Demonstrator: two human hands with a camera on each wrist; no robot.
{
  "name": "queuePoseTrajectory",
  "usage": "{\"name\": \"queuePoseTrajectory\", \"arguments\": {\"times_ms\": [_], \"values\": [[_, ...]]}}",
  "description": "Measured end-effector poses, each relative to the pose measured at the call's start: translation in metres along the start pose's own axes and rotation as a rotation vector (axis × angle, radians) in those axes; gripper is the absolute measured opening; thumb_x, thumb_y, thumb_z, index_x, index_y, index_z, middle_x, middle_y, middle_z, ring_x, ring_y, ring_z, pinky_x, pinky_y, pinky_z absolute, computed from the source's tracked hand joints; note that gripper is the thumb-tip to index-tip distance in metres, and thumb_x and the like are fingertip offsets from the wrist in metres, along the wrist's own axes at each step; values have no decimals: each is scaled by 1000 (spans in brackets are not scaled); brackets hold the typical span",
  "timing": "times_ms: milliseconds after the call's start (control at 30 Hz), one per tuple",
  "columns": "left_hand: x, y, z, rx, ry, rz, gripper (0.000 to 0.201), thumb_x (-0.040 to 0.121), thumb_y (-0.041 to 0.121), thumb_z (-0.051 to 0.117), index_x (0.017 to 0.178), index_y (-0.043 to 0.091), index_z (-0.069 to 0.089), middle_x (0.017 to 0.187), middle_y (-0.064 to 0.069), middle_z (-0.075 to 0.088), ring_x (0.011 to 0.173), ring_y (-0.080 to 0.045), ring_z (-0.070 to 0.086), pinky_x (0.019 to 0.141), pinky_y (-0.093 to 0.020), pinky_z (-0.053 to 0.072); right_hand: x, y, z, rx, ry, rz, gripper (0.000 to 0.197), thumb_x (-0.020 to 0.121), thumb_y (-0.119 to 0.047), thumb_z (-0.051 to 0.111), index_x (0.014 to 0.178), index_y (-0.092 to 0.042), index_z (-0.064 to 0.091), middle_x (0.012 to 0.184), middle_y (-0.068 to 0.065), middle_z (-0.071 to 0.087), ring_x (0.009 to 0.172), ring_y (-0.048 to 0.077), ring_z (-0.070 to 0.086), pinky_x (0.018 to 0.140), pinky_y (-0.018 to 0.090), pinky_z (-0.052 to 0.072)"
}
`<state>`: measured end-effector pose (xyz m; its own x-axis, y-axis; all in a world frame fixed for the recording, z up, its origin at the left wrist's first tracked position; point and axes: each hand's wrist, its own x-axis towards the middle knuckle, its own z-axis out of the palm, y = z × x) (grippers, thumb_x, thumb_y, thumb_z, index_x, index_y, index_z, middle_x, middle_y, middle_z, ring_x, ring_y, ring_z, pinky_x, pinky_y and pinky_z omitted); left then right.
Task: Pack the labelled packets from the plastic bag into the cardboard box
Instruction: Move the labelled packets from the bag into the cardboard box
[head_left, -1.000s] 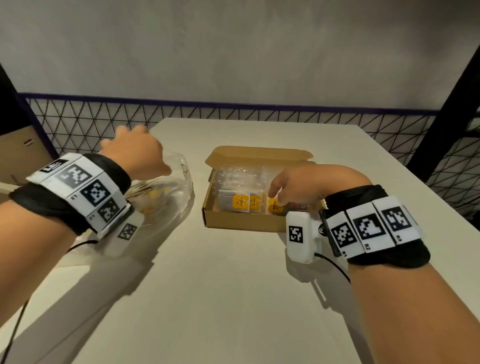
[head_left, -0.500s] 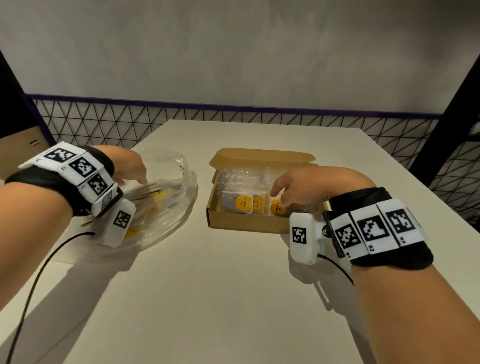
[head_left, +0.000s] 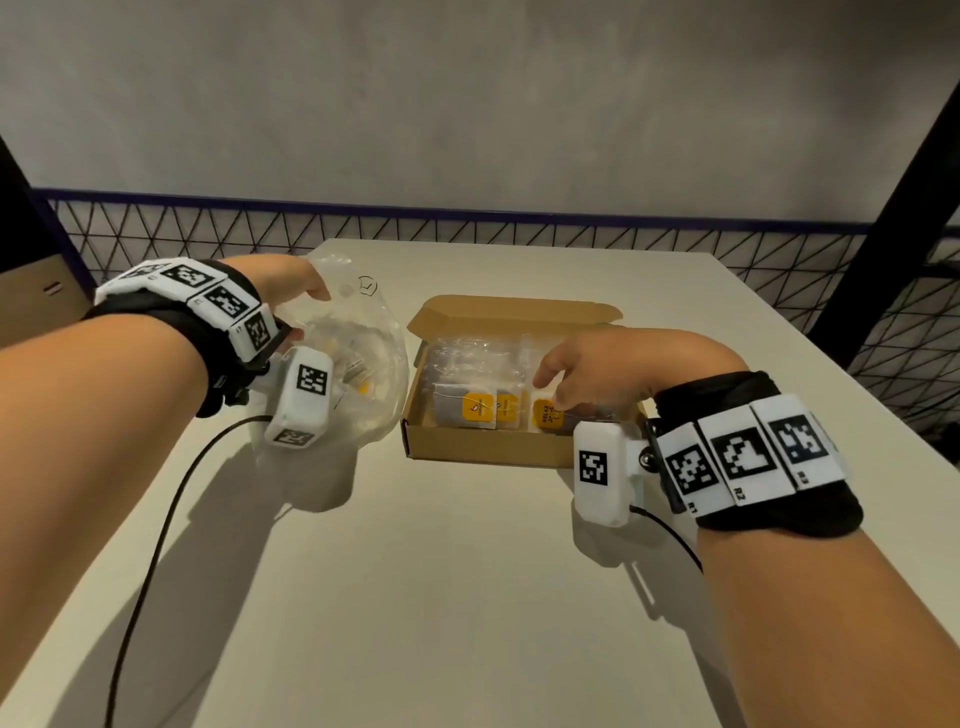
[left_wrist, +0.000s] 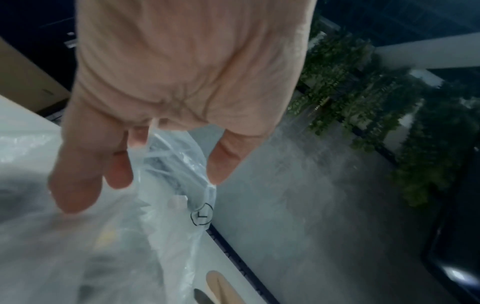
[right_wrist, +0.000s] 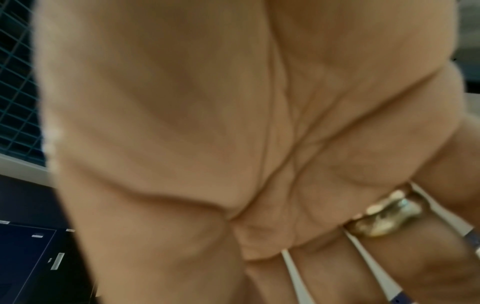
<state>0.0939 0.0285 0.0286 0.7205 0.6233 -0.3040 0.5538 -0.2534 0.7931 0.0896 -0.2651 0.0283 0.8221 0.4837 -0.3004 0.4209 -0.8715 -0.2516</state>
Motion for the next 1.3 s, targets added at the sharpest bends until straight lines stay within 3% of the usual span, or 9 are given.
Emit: {"name": "queuePoseTrajectory", "arguments": {"times_ms": [200, 367, 467, 667, 800, 933, 1033, 1133, 1300], "values": [[-25, 0, 19, 870, 91, 245, 54, 89, 28, 59, 136, 7, 43, 139, -16, 42, 127, -32, 41, 101, -39, 37, 1, -1, 1, -8, -2, -1, 38, 89, -20, 53, 126, -28, 54, 106, -6, 55, 100, 16, 52, 78, 25, 40], [-30, -8, 33, 1179, 51, 520, 31, 84, 33, 61, 104, 11, 70, 106, -5, 64, 103, -22, 55, 91, -33, 47, 1, -2, 1, -14, 0, -3, 38, 89, -22, 55, 126, -29, 54, 101, -8, 54, 98, 14, 51, 79, 25, 39], [-31, -14, 42, 1326, -80, 372, 41, 91, 42, 51, 108, 8, 67, 106, -5, 63, 101, -21, 56, 96, -31, 42, 1, -2, 1, -17, -2, -4, 39, 88, -23, 57, 126, -29, 54, 97, -9, 53, 97, 14, 50, 80, 25, 38], [-29, -11, 49, 1386, -45, 287, 61, 88, 56, 49, 127, 10, 53, 123, -6, 56, 117, -23, 51, 100, -33, 38, 2, 0, 1, -7, 3, -7, 36, 89, -24, 54, 125, -30, 55, 102, -7, 56, 99, 15, 55, 81, 25, 43], [-30, -5, 49, 1362, 56, 344, 45, 91, 30, 56, 126, 3, 52, 128, -12, 53, 121, -27, 49, 102, -35, 39, 3, -1, 2, -23, -1, -13, 36, 89, -25, 55, 125, -31, 55, 105, -8, 54, 100, 14, 53, 85, 26, 43], [-28, -4, 49, 1230, 164, 432, 25, 92, 14, 51, 110, -3, 59, 108, -15, 60, 103, -29, 57, 88, -33, 44, 1, -1, 1, 8, -5, -10, 36, 89, -24, 55, 125, -29, 55, 102, -8, 53, 99, 14, 51, 83, 25, 40], [-29, -3, 49, 1224, 185, 433, 11, 86, 9, 58, 86, -1, 61, 71, -7, 50, 77, -24, 52, 73, -31, 44, 1, 0, 1, 14, 2, -14, 36, 90, -24, 55, 125, -28, 55, 101, -9, 52, 98, 14, 49, 84, 26, 37], [-32, -3, 47, 1252, 151, 383, 21, 77, 14, 69, 63, 5, 54, 62, -5, 47, 64, -20, 49, 70, -31, 46, 1, 0, 1, 24, 1, -19, 35, 90, -22, 53, 126, -27, 54, 84, -12, 52, 94, 14, 51, 80, 25, 38], [-34, -5, 46, 1201, 190, 444, 6, 86, 7, 55, 82, 6, 51, 68, -6, 44, 74, -23, 48, 71, -31, 42, 0, 0, 0, 37, 3, -21, 36, 91, -21, 52, 127, -26, 53, 94, -10, 56, 96, 14, 50, 82, 26, 38]]}}
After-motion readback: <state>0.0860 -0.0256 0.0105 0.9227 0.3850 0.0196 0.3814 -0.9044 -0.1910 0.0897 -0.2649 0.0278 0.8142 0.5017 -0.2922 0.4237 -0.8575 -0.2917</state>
